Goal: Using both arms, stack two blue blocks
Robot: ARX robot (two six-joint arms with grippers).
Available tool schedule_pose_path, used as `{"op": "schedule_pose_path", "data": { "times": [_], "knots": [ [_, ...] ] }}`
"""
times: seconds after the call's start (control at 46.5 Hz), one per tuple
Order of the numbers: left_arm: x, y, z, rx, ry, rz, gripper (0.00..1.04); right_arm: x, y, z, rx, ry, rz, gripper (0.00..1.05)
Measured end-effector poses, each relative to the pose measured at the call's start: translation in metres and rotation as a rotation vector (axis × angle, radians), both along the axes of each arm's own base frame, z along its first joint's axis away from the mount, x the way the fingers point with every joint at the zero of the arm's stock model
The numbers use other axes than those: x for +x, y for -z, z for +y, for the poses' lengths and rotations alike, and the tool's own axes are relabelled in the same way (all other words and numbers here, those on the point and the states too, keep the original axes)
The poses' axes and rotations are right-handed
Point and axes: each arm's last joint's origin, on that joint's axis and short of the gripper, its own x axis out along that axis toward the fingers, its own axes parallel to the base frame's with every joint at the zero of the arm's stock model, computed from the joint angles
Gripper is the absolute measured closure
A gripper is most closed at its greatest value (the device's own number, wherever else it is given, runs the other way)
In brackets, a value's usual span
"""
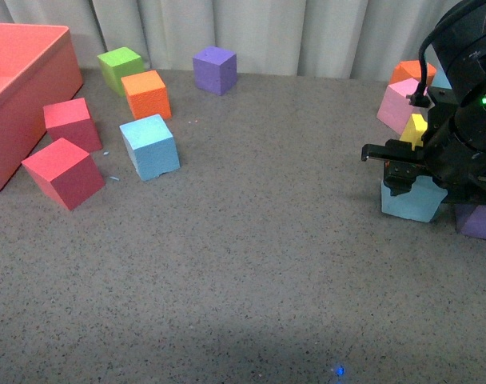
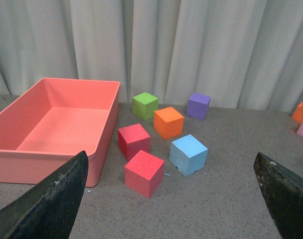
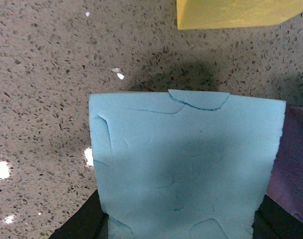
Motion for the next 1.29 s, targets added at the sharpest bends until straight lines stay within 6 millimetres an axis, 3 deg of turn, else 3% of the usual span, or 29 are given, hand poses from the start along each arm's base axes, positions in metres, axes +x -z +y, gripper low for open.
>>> {"op": "schedule_pose_path", "data": {
  "times": [0.344, 0.537, 0.731, 0.881, 1.182, 1.289],
  "knots": [
    [0.000, 0.000, 0.000, 0.000, 0.000, 0.000, 0.07, 0.002, -0.019, 0.030, 0.040, -0.090, -0.047, 0.59],
    [0.000, 0.000, 0.000, 0.000, 0.000, 0.000, 0.07, 0.014, -0.025, 0.076, 0.072, -0.215, -0.080, 0.59],
    [0.000, 0.000, 0.000, 0.000, 0.000, 0.000, 0.07, 0.025, -0.011, 0.114, 0.064, -0.288, -0.045, 0.60],
    [0.000, 0.000, 0.000, 0.000, 0.000, 0.000, 0.07, 0.033, -0.006, 0.131, 0.069, -0.317, -0.035, 0.60],
    [0.000, 0.000, 0.000, 0.000, 0.000, 0.000, 0.07, 0.045, -0.006, 0.146, 0.063, -0.332, -0.025, 0.60],
    [0.000, 0.000, 0.000, 0.000, 0.000, 0.000, 0.07, 0.045, -0.005, 0.147, 0.075, -0.331, -0.031, 0.41]
  ]
}}
